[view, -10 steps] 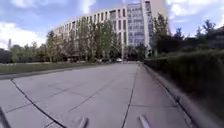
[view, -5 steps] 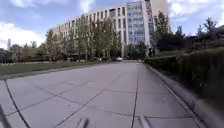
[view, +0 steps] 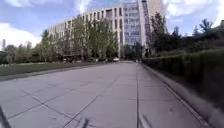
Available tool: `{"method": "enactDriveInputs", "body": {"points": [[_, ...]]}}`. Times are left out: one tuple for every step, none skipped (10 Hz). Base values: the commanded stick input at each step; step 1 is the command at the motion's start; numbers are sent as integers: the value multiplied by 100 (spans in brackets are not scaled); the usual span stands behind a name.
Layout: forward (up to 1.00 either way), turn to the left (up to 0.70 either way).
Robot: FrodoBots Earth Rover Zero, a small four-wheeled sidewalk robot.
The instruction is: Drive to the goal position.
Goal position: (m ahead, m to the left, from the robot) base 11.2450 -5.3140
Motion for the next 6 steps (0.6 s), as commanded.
{"method": "enactDriveInputs", "body": {"points": [[70,0],[70,0],[70,0],[70,0],[70,0],[70,0]]}}
